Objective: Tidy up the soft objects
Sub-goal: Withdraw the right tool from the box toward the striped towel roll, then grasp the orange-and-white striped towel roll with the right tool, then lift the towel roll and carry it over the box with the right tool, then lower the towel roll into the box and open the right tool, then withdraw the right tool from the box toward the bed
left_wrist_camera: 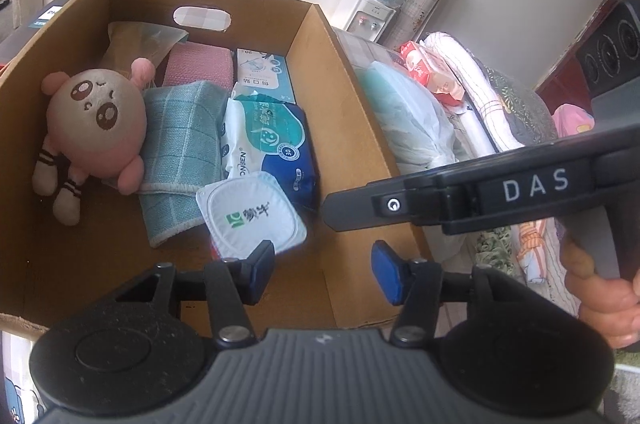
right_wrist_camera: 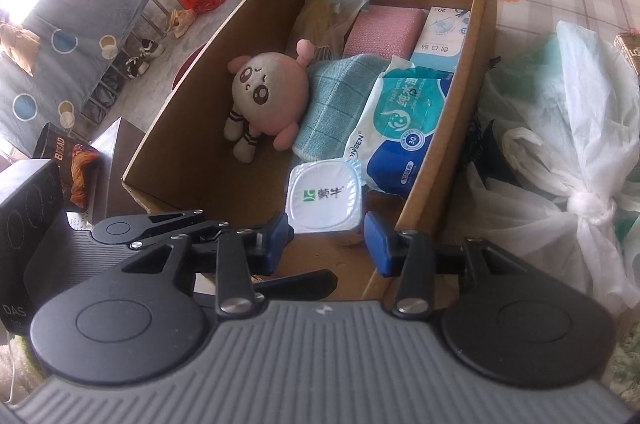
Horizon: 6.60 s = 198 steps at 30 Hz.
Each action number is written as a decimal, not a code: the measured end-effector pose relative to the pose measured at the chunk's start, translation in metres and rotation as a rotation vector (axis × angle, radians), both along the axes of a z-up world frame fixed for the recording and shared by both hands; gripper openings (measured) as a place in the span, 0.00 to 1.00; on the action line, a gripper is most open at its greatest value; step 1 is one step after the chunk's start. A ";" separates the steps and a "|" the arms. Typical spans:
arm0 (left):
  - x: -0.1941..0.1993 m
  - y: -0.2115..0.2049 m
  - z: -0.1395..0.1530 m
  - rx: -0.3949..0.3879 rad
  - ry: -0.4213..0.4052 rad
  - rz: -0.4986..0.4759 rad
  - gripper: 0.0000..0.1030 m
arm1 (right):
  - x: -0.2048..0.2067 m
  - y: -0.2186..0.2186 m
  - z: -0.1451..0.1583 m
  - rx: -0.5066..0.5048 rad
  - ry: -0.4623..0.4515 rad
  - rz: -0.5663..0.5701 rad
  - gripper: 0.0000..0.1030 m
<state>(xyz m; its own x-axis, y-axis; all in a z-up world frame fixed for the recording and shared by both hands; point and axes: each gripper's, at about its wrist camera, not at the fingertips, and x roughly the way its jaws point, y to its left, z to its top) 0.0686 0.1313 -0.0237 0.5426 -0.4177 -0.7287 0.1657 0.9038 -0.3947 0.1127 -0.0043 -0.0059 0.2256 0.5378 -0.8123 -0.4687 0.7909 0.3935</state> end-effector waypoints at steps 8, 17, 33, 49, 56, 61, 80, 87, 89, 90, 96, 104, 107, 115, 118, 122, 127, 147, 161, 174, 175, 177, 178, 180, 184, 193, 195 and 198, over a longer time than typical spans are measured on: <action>-0.001 0.008 0.009 0.029 -0.048 0.051 0.53 | 0.002 -0.009 0.002 0.057 -0.003 -0.029 0.41; 0.038 0.011 0.005 0.150 0.008 0.113 0.53 | -0.014 -0.073 0.016 0.311 -0.068 -0.175 0.41; 0.077 0.006 -0.018 0.160 0.133 0.170 0.47 | -0.025 -0.135 -0.027 0.422 0.009 -0.299 0.43; 0.057 0.008 -0.037 -0.161 0.270 0.145 0.59 | -0.031 -0.136 -0.031 0.429 0.029 -0.319 0.47; 0.016 -0.004 0.022 0.020 -0.107 0.237 0.78 | -0.059 -0.158 -0.032 0.387 -0.080 -0.431 0.57; -0.008 -0.045 0.060 0.086 -0.303 0.127 0.83 | -0.086 -0.189 -0.037 0.360 -0.154 -0.542 0.58; -0.009 -0.271 -0.007 0.137 -0.228 -0.424 0.64 | -0.107 -0.367 -0.071 0.099 -0.151 -0.851 0.52; -0.006 -0.315 -0.039 0.164 -0.168 -0.506 0.53 | -0.076 -0.381 -0.100 0.005 -0.070 -0.819 0.43; -0.006 -0.321 -0.043 0.162 -0.159 -0.523 0.53 | -0.071 -0.382 -0.110 0.002 -0.043 -0.811 0.34; -0.006 -0.323 -0.045 0.159 -0.154 -0.531 0.53 | -0.070 -0.383 -0.113 0.009 -0.038 -0.811 0.33; -0.006 -0.336 -0.054 0.152 -0.126 -0.584 0.66 | -0.087 -0.390 -0.116 0.210 0.023 -0.849 0.31; -0.011 -0.335 -0.056 0.111 -0.084 -0.650 0.46 | -0.110 -0.374 -0.120 0.336 0.086 -0.863 0.30; -0.017 -0.328 -0.047 0.097 -0.104 -0.652 0.44 | -0.114 -0.370 -0.114 0.357 0.082 -0.866 0.30; -0.039 -0.283 0.007 0.078 -0.264 -0.590 0.44 | -0.120 -0.336 -0.050 0.390 -0.053 -0.783 0.30; -0.044 -0.254 0.029 0.085 -0.313 -0.521 0.44 | -0.114 -0.312 -0.025 0.405 -0.101 -0.718 0.30; -0.046 -0.201 0.049 0.084 -0.348 -0.400 0.44 | -0.095 -0.263 0.004 0.429 -0.130 -0.598 0.30; -0.047 -0.116 0.064 0.079 -0.338 -0.220 0.43 | -0.060 -0.174 0.029 0.461 -0.127 -0.400 0.30; -0.042 0.087 0.018 0.163 -0.086 0.237 0.44 | 0.052 0.144 -0.048 0.197 0.321 0.135 0.30; -0.042 0.089 0.011 0.161 -0.072 0.235 0.49 | 0.065 0.160 -0.074 0.172 0.386 0.173 0.45; -0.051 0.046 0.047 0.151 -0.241 0.134 0.79 | 0.031 0.036 -0.013 0.342 0.147 -0.039 0.51; -0.050 0.040 0.050 0.151 -0.250 0.121 0.79 | 0.024 0.020 -0.008 0.357 0.119 -0.063 0.51; -0.049 0.026 0.053 0.154 -0.262 0.091 0.81 | 0.011 -0.010 -0.002 0.379 0.073 -0.111 0.52; -0.047 0.020 0.055 0.154 -0.264 0.075 0.81 | 0.004 -0.025 0.001 0.387 0.050 -0.137 0.52; -0.040 0.005 0.060 0.157 -0.264 0.038 0.81 | -0.009 -0.055 0.006 0.390 0.008 -0.185 0.52; -0.012 -0.024 0.074 0.171 -0.232 -0.021 0.81 | -0.028 -0.121 0.019 0.349 -0.096 -0.293 0.52; 0.069 -0.106 0.102 0.251 -0.211 -0.121 0.83 | -0.079 -0.234 0.017 0.046 -0.397 -0.600 0.72; 0.088 -0.129 0.103 0.268 -0.193 -0.158 0.83 | -0.084 -0.247 -0.006 -0.018 -0.372 -0.628 0.74; 0.114 -0.156 0.097 0.261 -0.138 -0.178 0.84 | -0.086 -0.256 -0.047 -0.062 -0.300 -0.652 0.74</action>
